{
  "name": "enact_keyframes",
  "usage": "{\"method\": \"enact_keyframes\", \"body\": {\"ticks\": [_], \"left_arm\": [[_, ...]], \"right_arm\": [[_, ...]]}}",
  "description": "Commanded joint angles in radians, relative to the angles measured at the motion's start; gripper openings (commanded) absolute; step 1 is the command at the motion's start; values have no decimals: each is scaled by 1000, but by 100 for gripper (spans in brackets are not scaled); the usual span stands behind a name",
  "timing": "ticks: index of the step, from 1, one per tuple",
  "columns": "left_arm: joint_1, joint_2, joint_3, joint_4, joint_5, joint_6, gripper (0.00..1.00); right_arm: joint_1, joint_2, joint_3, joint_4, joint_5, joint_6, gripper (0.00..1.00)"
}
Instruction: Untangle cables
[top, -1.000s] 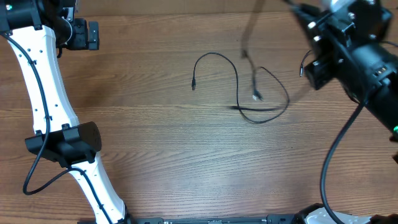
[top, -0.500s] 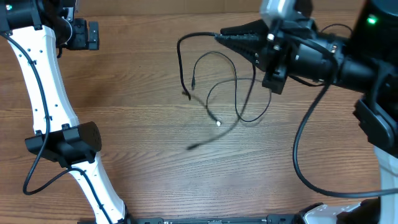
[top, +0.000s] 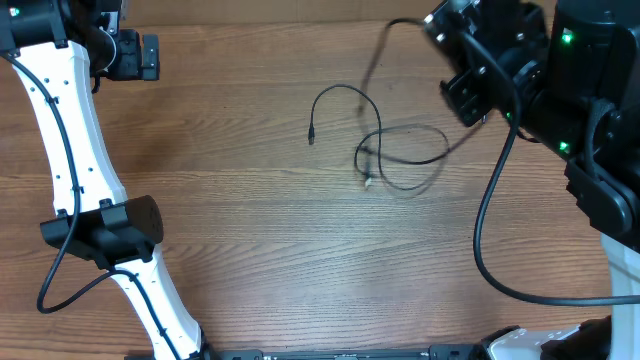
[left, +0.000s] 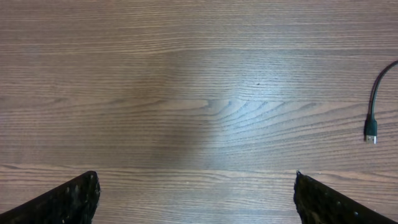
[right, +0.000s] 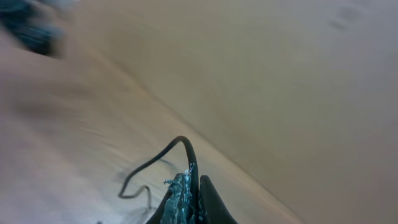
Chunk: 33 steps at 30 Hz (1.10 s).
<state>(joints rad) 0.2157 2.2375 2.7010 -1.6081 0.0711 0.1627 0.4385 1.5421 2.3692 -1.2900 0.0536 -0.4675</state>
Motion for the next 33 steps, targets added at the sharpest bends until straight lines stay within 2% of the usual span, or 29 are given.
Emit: {"method": "enact_keyframes", "body": {"ticks": [1, 5, 10, 14, 19, 26, 33], "left_arm": [[-6, 15, 4, 0, 7, -6, 99], [-6, 15, 4, 0, 7, -7, 99], [-7, 15, 4, 0, 7, -7, 99], [-6, 15, 4, 0, 7, -7, 100], [-6, 15, 4, 0, 7, -6, 99], [-6, 15, 4, 0, 7, -7, 100], [-6, 15, 4, 0, 7, -7, 99]], "right_arm": [[-2, -20, 14, 6, 293, -48, 4], [-2, -32, 14, 55, 346, -70, 4], [-2, -39, 14, 138, 361, -185, 4], [-2, -40, 14, 166, 436, -187, 4], [-2, -46, 14, 143, 533, 1, 4], [-9, -55, 14, 6, 560, 249, 4], [-159, -55, 14, -60, 552, 402, 4]]}}
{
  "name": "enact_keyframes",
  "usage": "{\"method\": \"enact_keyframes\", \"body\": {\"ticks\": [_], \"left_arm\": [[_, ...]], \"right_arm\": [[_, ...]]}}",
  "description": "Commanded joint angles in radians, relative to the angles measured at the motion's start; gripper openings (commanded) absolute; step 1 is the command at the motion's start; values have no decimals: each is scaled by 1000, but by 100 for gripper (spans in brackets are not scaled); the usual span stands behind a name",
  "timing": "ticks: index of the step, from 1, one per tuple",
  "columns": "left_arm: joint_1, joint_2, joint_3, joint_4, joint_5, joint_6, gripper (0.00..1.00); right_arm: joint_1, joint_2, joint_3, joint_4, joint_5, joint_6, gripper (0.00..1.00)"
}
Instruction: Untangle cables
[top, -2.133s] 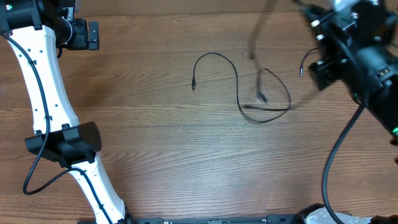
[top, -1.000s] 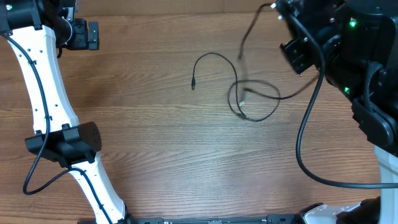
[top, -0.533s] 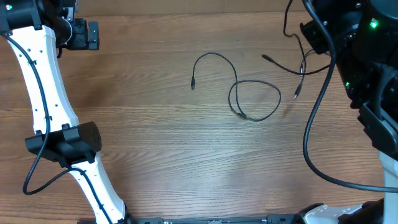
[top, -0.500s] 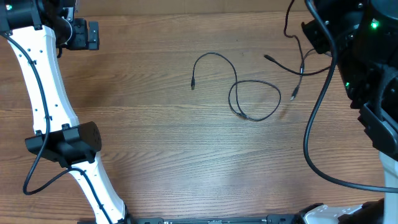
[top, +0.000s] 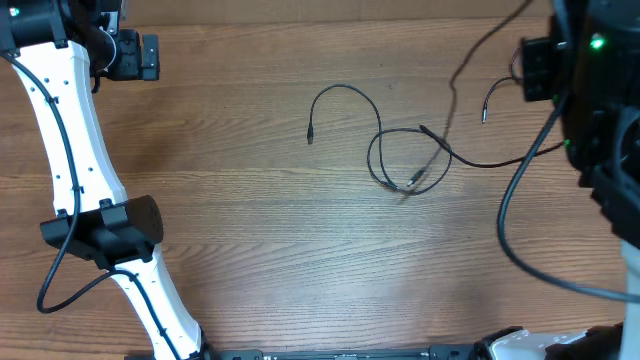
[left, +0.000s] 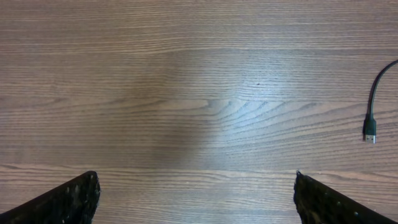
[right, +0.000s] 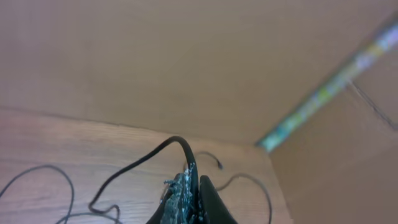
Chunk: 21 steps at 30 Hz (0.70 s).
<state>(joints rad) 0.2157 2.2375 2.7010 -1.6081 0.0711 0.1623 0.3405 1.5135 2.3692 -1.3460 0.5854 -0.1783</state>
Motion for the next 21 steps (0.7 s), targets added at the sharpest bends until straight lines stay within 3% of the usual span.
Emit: {"method": "enact_keyframes", "body": {"ticks": [1, 13, 21], "left_arm": [[-7, 15, 4, 0, 7, -6, 100], [-6, 15, 4, 0, 7, -6, 99], [-6, 15, 4, 0, 7, -6, 100]], "right_arm": [[-90, -26, 14, -9, 14, 129, 4], [-500, 29, 14, -194, -388, 235, 4], [-536, 77, 14, -181, -621, 234, 4]]}}
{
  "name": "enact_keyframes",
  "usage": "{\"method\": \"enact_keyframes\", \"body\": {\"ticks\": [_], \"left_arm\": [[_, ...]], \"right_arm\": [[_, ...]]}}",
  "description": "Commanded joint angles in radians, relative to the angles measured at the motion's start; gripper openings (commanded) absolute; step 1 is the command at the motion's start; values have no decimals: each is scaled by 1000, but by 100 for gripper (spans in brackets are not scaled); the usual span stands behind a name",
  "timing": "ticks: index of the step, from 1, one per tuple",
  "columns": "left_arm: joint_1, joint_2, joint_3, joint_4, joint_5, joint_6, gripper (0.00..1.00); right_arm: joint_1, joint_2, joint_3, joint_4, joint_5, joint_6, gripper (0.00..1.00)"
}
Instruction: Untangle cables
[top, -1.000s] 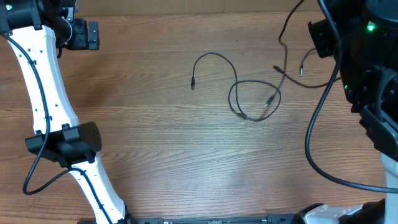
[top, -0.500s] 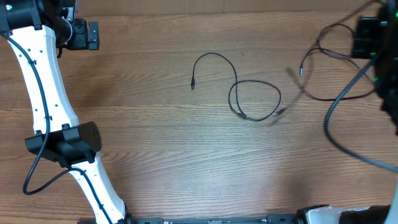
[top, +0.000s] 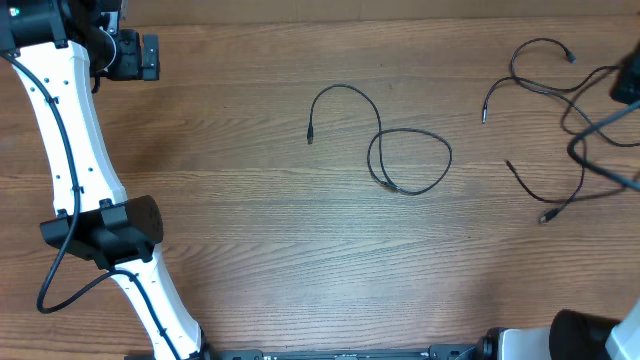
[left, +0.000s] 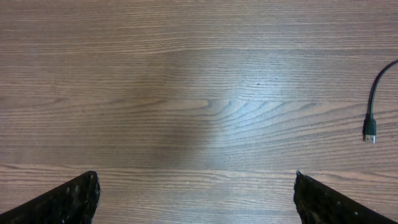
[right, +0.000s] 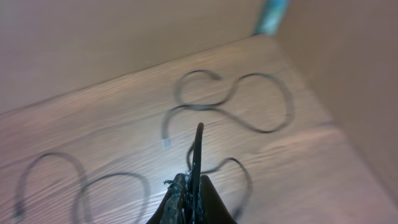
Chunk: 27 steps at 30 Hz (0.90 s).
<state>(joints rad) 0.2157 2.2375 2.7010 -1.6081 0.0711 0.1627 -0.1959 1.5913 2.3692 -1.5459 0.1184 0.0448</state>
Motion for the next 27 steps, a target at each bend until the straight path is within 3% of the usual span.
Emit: {"method": "enact_keyframes", "body": {"ticks": [1, 7, 17, 27], "left_arm": [[-6, 15, 4, 0, 7, -7, 100], [-6, 15, 4, 0, 7, -6, 100], [-6, 15, 4, 0, 7, -7, 100], [-7, 15, 4, 0, 7, -7, 100]], "right_arm": [[0, -2, 14, 34, -214, 11, 4], [-1, -3, 14, 106, -332, 10, 4], [-101, 90, 12, 39, 1, -28, 4], [-332, 290, 11, 51, 46, -27, 4]]}}
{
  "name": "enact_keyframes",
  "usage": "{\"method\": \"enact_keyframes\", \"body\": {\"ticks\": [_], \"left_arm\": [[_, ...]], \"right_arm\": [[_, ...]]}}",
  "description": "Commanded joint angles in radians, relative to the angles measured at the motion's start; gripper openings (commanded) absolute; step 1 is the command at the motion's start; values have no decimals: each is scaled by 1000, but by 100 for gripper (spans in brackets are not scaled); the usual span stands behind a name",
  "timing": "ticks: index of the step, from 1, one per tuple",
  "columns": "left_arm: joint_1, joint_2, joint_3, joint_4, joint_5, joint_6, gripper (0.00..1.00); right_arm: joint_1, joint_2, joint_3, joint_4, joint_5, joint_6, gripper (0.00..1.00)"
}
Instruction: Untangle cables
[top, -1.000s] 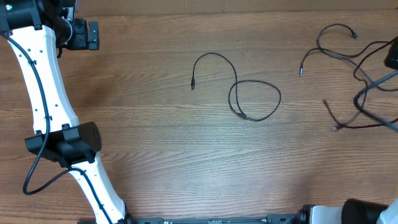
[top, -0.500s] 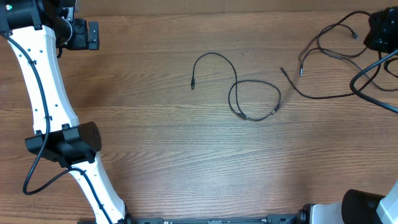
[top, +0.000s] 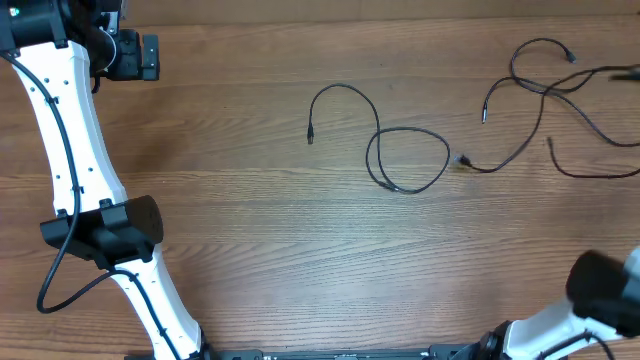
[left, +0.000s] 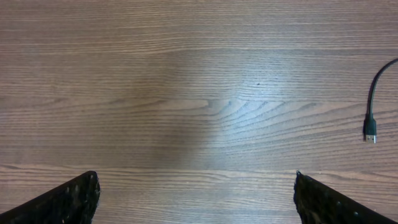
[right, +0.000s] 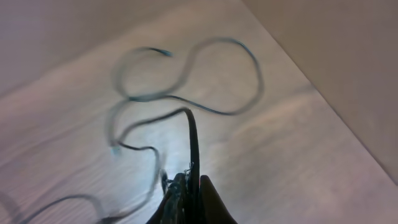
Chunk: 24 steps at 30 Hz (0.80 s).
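One black cable lies alone mid-table, a loop with a tail arching to a plug; that plug shows at the right edge of the left wrist view. Further black cables sprawl at the far right, one free end reaching toward the loop without touching it. My right gripper is shut on a black cable that rises from its fingers and bends left; it is outside the overhead view. My left gripper is open over bare wood, at the table's far left corner.
The wooden table fills the views. My left arm runs down the left side. Part of the right arm shows at the bottom right corner. A brown wall stands just past the table's right edge.
The held cable's free end lay near the right front; now it lies closer to the middle loop. The right arm has left the overhead view, gripper still shut. The left arm is unchanged.
First my right gripper, shut on a cable, was above a tangle mid-table. Then it was farther right with the cable still crossing the loop. Then that cable lay free at the right and the loop lay alone. Now the two stay apart.
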<state>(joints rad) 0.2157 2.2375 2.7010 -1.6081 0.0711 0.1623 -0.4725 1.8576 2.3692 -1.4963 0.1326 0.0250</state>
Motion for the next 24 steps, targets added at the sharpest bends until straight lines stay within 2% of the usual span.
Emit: {"method": "enact_keyframes", "body": {"ticks": [1, 17, 21, 22, 23, 24], "left_arm": [[-6, 15, 4, 0, 7, -6, 100], [-6, 15, 4, 0, 7, -6, 100], [-6, 15, 4, 0, 7, -6, 100], [-6, 15, 4, 0, 7, -6, 100], [-6, 15, 4, 0, 7, -6, 100], [-6, 15, 4, 0, 7, -6, 100]], "right_arm": [[-76, 42, 11, 2, 32, -6, 4], [-378, 241, 9, 123, 12, -6, 4], [-432, 263, 6, 159, -96, -6, 20], [-440, 270, 6, 164, -116, -6, 30], [-447, 279, 6, 170, -135, -6, 51], [-451, 286, 6, 174, -143, -7, 63]]}}
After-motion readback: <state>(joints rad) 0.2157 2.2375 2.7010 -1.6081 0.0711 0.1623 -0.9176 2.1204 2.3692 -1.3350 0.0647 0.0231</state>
